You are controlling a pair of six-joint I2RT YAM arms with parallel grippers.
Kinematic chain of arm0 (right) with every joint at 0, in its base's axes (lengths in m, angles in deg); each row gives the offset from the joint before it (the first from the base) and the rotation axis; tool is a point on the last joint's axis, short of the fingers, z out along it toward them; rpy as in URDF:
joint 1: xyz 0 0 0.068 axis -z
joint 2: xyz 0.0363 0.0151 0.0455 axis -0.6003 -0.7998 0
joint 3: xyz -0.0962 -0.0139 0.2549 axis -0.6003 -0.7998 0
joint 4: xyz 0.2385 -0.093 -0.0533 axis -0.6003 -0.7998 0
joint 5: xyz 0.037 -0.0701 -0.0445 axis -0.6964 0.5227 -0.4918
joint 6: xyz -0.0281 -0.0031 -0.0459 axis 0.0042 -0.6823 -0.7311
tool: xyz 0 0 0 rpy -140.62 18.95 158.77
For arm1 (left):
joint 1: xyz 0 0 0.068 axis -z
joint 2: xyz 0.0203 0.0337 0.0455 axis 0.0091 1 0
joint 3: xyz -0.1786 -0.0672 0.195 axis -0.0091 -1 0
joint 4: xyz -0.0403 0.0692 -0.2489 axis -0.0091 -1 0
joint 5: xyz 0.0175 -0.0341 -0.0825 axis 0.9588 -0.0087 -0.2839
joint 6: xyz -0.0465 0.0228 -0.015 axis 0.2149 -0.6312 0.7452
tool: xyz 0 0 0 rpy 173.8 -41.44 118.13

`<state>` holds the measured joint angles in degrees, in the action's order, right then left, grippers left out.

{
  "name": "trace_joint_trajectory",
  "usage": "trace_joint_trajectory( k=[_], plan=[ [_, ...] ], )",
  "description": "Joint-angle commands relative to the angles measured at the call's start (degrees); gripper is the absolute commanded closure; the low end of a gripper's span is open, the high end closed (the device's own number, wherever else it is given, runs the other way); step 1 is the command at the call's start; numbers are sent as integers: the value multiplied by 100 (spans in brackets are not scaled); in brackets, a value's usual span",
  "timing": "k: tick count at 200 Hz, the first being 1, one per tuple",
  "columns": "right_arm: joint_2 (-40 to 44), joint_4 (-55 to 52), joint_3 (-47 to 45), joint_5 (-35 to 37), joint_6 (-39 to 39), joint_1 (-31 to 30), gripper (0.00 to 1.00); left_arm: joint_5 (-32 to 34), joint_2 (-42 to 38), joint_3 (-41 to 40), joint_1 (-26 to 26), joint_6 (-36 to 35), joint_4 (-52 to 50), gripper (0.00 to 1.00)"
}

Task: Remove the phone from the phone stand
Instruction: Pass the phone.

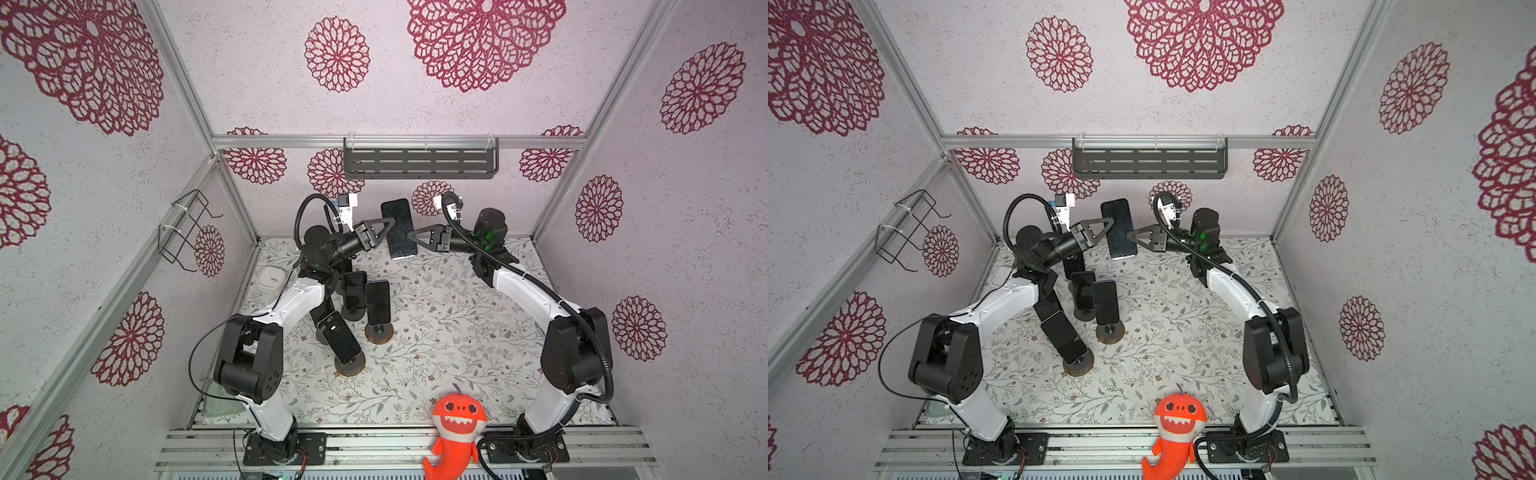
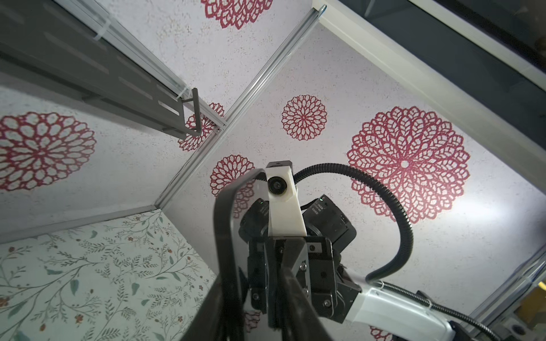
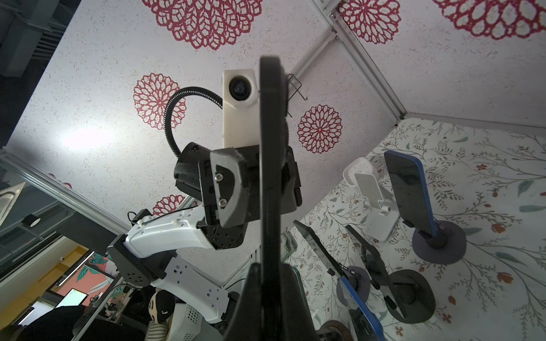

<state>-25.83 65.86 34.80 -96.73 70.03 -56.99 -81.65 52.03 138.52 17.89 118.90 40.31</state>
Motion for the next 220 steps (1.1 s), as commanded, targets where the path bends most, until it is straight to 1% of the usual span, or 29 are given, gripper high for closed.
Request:
trace_joint_trajectory(
  k=[1,8,15,20,25,39,45,57,62,67,75,81,93,108,124,140,150,162,175,220],
  plan=[
    [72,355,159,-105,86,-29,100,-10,-73,198,90,-60,71,81],
    [59,327,166,-103,66,-29,100,23,-101,202,93,-108,-10,85],
    [50,284,183,-95,51,-29,100,45,-117,202,102,-143,-90,86],
    [44,268,188,-88,41,-29,96,71,-135,202,118,-169,-131,86],
    [34,226,197,-77,30,-19,89,104,-150,196,122,-183,-162,86],
    [54,44,211,-25,-40,50,55,234,-202,153,122,-206,-183,87],
    [95,-86,194,61,-105,127,44,316,-229,125,121,-207,-200,88],
    [216,-483,175,228,-358,278,35,409,-267,106,127,-203,-273,90],
    [273,-728,182,320,-498,336,30,441,-269,97,127,-206,-301,91],
    [340,-1056,219,441,-759,384,25,486,-277,105,131,-187,-355,92],
    [465,-1925,331,722,-1299,433,17,564,-271,114,128,-175,-462,94],
    [577,-2610,430,1064,-1821,453,14,640,-270,121,132,-175,-575,96],
    [783,-3843,641,2008,-2746,433,10,872,-282,140,135,-188,-878,99],
    [1048,-4695,692,3197,-3315,343,9,1334,-328,154,145,-235,-1356,100],
    [1271,-5184,674,4280,-3503,113,10,1837,-396,99,224,-374,-1603,100],
    [1346,-5424,710,5067,-3619,-244,9,2191,-444,155,346,-596,-1908,100],
    [1358,-5464,756,5463,-3705,-506,7,2401,-475,287,462,-800,-2321,100],
    [1317,-5452,852,5689,-3771,-742,5,2646,-511,534,631,-1129,-2898,100],
    [1218,-5415,960,5621,-3775,-876,2,2825,-539,707,801,-1377,-3278,100],
    [763,-5539,1368,5424,-3875,-1187,2,2747,-655,725,933,-1524,-3329,100]
  ],
)
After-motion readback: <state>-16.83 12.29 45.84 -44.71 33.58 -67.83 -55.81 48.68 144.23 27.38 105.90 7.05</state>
